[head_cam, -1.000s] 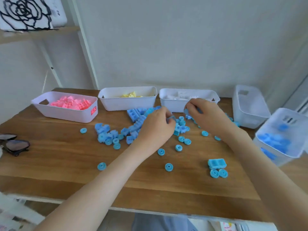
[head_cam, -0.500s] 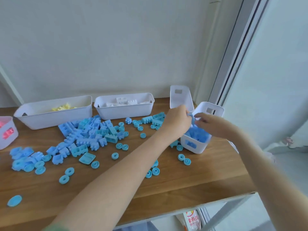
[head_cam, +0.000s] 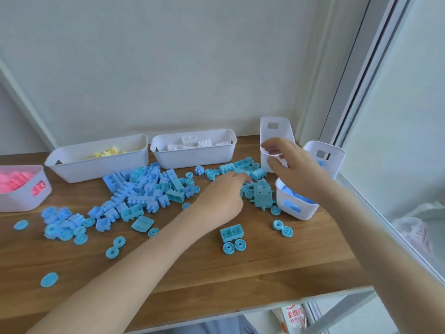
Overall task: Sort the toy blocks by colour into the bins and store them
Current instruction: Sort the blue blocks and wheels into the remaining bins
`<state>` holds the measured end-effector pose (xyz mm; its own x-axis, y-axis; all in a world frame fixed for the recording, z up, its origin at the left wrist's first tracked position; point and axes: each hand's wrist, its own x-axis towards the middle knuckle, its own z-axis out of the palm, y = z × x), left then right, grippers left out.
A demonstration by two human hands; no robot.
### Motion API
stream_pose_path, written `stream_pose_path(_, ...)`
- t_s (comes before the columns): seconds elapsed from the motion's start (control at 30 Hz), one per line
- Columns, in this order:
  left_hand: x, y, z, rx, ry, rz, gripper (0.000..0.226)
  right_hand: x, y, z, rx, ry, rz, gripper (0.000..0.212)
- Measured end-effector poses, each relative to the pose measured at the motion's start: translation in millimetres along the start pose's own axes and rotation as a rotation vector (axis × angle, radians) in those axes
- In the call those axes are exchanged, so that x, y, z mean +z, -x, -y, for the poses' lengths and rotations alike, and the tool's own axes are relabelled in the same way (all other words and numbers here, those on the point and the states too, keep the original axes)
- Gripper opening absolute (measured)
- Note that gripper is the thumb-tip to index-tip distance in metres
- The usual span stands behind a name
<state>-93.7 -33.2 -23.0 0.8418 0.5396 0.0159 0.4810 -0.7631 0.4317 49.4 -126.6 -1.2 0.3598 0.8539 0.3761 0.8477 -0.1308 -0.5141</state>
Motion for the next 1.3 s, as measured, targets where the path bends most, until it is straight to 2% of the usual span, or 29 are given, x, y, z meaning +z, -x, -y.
stream_pose_path(0.07,-8,11,30,-0.078,-0.148,-0.017,0.043,22,-11,14,-0.074,-0.036,0.031,0.030)
stream_pose_path(0.13,-17,19,58,-0.212,-0.337,-0.008,0.033,51,-22,28,-0.116,-0.043,0.161,0.032)
stream_pose_path(0.2,-25,25,78,-0.324,-0.441,0.026,0.033,81,-33,36,-0.124,-0.057,0.303,0.032)
stream_pose_path(0.3,-25,29,97,-0.322,-0.458,-0.001,0.024,120,-44,42,-0.072,-0.086,0.459,0.033)
stream_pose_path(0.37,-22,32,105,-0.313,-0.408,-0.048,0.019,142,-51,45,-0.067,0.026,0.524,0.036)
stream_pose_path(0.47,-23,39,112,-0.276,-0.303,-0.083,0.020,155,-58,49,-0.100,0.212,0.463,0.026)
stream_pose_path(0.57,-31,51,128,-0.248,-0.134,-0.052,0.032,158,-61,54,-0.140,0.276,0.453,0.019)
stream_pose_path(0.63,-35,64,138,-0.225,-0.010,-0.011,0.039,157,-63,60,-0.111,0.157,0.402,0.015)
stream_pose_path(0.7,-35,72,141,-0.182,-0.015,0.022,0.043,154,-68,72,-0.071,-0.037,0.356,0.013)
stream_pose_path(0.77,-32,78,143,-0.142,-0.044,0.011,0.042,154,-70,87,-0.056,-0.134,0.410,0.015)
stream_pose_path(0.83,-30,80,144,-0.119,0.030,-0.027,0.040,158,-70,99,-0.070,-0.171,0.504,0.020)
stream_pose_path(0.93,-32,86,154,-0.153,0.165,-0.172,0.033,162,-67,107,-0.117,-0.143,0.583,0.028)
stream_pose_path(1.0,-37,89,166,-0.236,0.085,-0.281,0.031,161,-63,107,-0.150,-0.103,0.641,0.026)
stream_pose_path(1.1,-41,94,178,-0.327,-0.072,-0.245,0.030,163,-52,104,-0.254,0.072,0.697,0.019)
stream_pose_path(1.2,-37,96,180,-0.283,-0.157,-0.142,0.042,166,-46,102,-0.318,0.182,0.658,0.026)
stream_pose_path(1.27,-34,96,180,-0.250,-0.216,-0.139,0.053,166,-46,104,-0.338,0.213,0.631,0.027)
stream_pose_path(1.3,-33,96,179,-0.237,-0.233,-0.154,0.051,165,-47,104,-0.350,0.227,0.616,0.026)
